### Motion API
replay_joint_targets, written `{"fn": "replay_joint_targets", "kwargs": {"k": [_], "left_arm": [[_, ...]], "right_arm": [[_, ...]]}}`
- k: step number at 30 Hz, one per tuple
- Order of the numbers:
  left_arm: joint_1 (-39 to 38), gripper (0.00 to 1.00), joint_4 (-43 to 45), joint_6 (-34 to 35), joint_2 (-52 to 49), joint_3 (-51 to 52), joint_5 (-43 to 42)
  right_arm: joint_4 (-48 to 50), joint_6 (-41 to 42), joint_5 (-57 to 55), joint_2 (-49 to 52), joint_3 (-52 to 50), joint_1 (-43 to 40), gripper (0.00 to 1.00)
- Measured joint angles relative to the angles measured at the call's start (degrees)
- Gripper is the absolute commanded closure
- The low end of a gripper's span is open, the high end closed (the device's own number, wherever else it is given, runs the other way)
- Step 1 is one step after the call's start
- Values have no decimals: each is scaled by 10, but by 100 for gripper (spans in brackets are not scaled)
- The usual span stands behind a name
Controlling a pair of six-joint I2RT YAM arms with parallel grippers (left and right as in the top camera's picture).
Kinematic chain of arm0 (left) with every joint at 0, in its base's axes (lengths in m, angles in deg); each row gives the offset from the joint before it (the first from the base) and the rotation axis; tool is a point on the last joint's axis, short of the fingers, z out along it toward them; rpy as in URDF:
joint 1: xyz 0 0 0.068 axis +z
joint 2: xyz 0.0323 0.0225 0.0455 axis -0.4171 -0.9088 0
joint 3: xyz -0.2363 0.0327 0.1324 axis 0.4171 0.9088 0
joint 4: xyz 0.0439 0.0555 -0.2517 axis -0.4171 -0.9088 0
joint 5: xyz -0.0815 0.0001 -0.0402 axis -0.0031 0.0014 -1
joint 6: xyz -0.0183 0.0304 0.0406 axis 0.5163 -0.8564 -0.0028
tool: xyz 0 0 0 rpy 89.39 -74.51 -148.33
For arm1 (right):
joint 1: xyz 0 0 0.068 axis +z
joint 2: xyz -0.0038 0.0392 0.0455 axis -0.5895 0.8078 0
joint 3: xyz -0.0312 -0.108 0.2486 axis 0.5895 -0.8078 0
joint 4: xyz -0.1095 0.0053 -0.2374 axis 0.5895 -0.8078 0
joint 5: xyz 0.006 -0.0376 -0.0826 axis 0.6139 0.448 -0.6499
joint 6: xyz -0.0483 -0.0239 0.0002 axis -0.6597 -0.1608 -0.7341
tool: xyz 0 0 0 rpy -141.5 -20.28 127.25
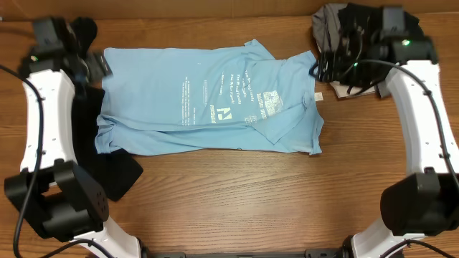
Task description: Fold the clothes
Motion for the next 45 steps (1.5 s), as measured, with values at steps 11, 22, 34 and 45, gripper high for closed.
{"fn": "replay_joint_targets", "kwargs": {"k": [11,22,34,45], "left_arm": [[-38,16,59,-61,-121,-186,-24],[-37,15,121,-90,-339,-235,-35],[-33,16,203,-106,-373,-251,-34],[-31,16,212,-125,-406,-251,-12]], "right_arm": [[-24,-15,13,-1,50,38,20],[-27,-17,-7,-1,50,68,21],[-18,-16,-13,-1,49,68,25],[0,-18,-16,39,47,73,25]]}}
